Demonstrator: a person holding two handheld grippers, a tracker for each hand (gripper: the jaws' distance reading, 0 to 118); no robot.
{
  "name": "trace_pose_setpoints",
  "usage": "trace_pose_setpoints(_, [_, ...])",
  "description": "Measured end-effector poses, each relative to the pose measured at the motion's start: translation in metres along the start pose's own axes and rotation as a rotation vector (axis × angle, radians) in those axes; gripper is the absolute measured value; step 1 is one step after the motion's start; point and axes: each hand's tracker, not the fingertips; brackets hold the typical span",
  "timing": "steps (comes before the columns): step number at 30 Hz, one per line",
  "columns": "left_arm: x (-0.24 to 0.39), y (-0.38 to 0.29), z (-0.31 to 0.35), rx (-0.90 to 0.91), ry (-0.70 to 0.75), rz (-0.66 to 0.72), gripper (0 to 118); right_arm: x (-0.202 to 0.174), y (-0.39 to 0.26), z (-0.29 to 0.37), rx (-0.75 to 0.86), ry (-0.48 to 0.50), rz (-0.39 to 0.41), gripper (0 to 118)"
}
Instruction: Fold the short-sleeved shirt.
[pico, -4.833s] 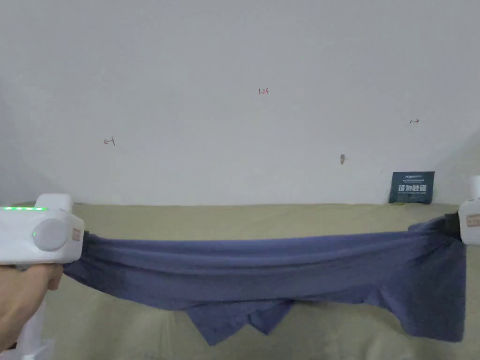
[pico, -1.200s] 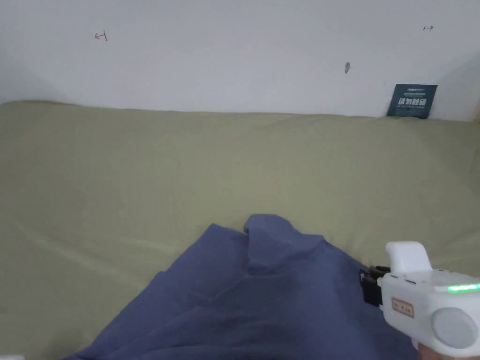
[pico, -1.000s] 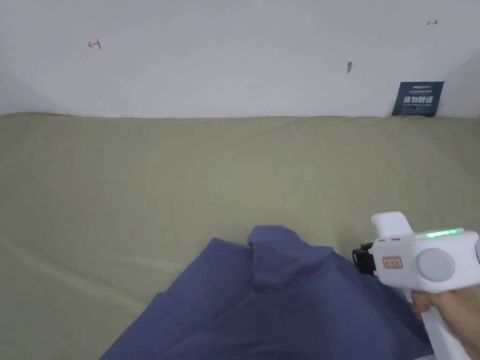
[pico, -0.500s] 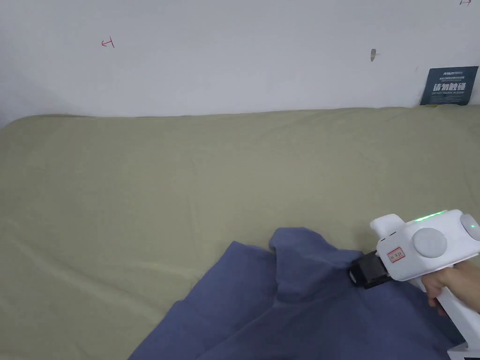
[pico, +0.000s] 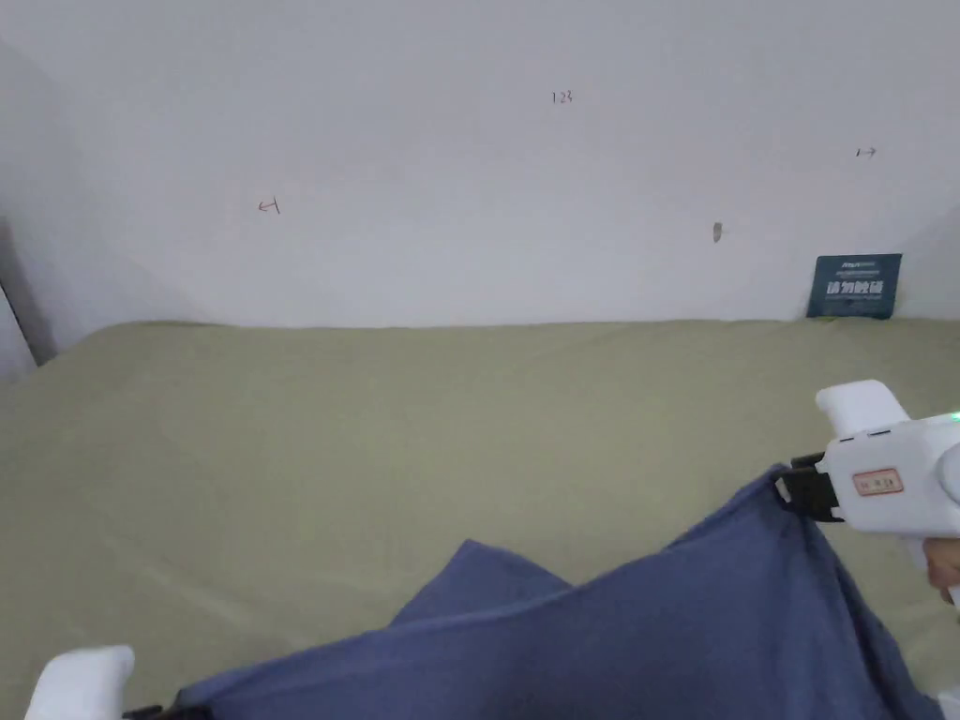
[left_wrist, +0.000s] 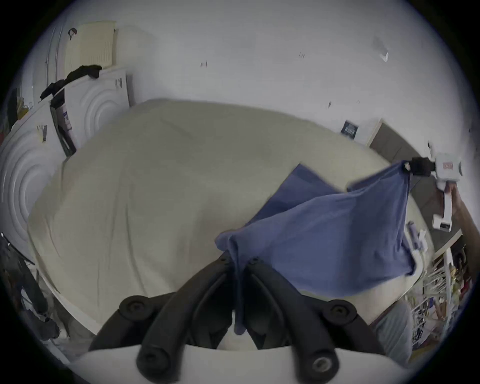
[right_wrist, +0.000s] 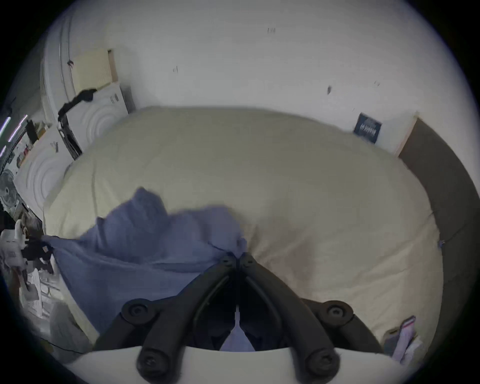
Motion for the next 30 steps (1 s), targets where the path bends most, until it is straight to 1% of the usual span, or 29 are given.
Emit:
trace_pose_setpoints(2, [0.015, 0.03, 0.017, 0.05, -0.043, -0.025, 4, -0.001, 0.014, 0.053, 0.07, -0.02, -0.012, 2])
trace_pose_setpoints(5, [0.04, 0.075, 0.042, 0.135, -0.037, -0.069, 4, 0.005, 0.031, 0.12, 0.164, -0.092, -0.004, 2])
trace_pose_setpoints(6, [0.047, 0.091, 0.05, 0.16, -0.037, -0.083, 4, 0.016, 0.035, 0.133, 0.188, -0.102, -0.035, 2])
trace_pose_setpoints(9, [0.07, 0.133, 0.076, 0.241, -0.022, -0.11, 4, 0.023, 0.047, 0.187, 0.281, -0.165, -0.046, 2])
trace_pose_setpoints(12, [0.089, 0.17, 0.102, 0.32, -0.006, -0.125, 4, 0.034, 0.056, 0.224, 0.341, -0.191, -0.086, 2])
trace_pose_setpoints(13, [0.095, 0.181, 0.111, 0.342, 0.002, -0.124, 4, 0.035, 0.058, 0.234, 0.37, -0.222, -0.1, 2])
trace_pose_setpoints(15, [0.104, 0.199, 0.127, 0.368, 0.015, -0.129, 4, 0.038, 0.064, 0.251, 0.399, -0.236, -0.103, 2])
trace_pose_setpoints(18, [0.114, 0.22, 0.144, 0.409, 0.031, -0.134, 4, 0.041, 0.073, 0.268, 0.434, -0.244, -0.134, 2])
trace_pose_setpoints(23, [0.118, 0.241, 0.155, 0.439, 0.046, -0.125, 4, 0.037, 0.091, 0.269, 0.461, -0.245, -0.148, 2])
trace_pose_setpoints(27, [0.116, 0.249, 0.145, 0.429, 0.09, -0.135, 4, 0.037, 0.107, 0.252, 0.472, -0.24, -0.17, 2])
trace_pose_setpoints(28, [0.112, 0.259, 0.134, 0.42, 0.097, -0.136, 4, 0.038, 0.113, 0.247, 0.47, -0.234, -0.174, 2])
trace_pose_setpoints(30, [0.109, 0.264, 0.127, 0.414, 0.104, -0.126, 4, 0.038, 0.123, 0.236, 0.457, -0.241, -0.163, 2])
